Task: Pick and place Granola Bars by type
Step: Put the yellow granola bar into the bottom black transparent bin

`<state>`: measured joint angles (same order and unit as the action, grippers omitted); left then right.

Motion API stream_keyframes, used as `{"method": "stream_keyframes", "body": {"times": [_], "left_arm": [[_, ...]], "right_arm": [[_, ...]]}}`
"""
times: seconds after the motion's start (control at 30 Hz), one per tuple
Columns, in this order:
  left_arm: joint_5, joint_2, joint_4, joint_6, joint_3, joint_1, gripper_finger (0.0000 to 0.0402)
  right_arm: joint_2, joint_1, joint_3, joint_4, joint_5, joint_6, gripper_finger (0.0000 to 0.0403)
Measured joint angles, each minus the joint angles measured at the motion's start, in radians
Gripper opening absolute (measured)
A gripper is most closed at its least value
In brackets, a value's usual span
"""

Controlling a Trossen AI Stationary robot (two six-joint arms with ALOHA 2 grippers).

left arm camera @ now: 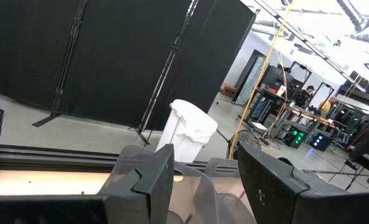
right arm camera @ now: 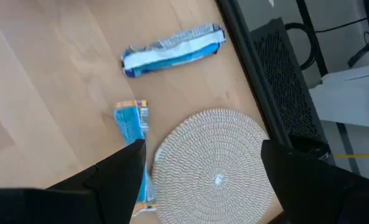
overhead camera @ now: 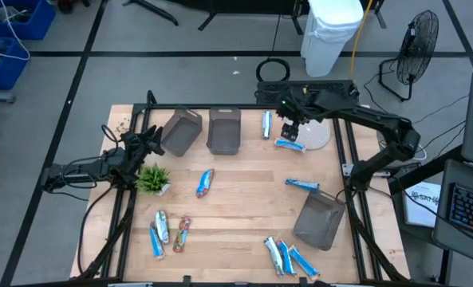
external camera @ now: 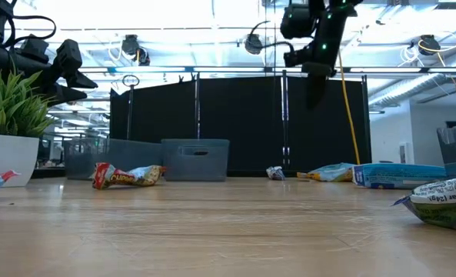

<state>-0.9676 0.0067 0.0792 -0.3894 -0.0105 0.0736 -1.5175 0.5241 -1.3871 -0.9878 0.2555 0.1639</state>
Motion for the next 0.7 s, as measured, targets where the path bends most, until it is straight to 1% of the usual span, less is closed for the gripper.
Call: {"method": "stream_keyframes", "body": {"times": [0.13, 0.3, 0.43, 0.53, 0.7], "left_arm": [[0.000, 0.000, 0.000, 0.000, 0.000, 0.000, 0.0182], [0.000, 0.000, 0.000, 0.000, 0.000, 0.000, 0.0182], [0.000, 0.000, 0.000, 0.000, 0.000, 0.000, 0.0182], [0.000, 0.000, 0.000, 0.000, 0.000, 0.000, 0.0182], [0.000, 0.000, 0.000, 0.000, 0.000, 0.000, 0.0182]], "right_arm": [[-0.001, 0.020, 0.073, 0.055, -0.043, 0.019, 0.0308], [-0.002, 0.042, 0.236, 0.135, -0.102, 0.007, 0.0308], [-0.002, 0.046, 0.361, 0.222, -0.101, 0.008, 0.0308], [-0.002, 0.046, 0.428, 0.298, -0.102, 0.017, 0.0308], [-0.001, 0.046, 0.470, 0.372, -0.101, 0.028, 0.0308]]}}
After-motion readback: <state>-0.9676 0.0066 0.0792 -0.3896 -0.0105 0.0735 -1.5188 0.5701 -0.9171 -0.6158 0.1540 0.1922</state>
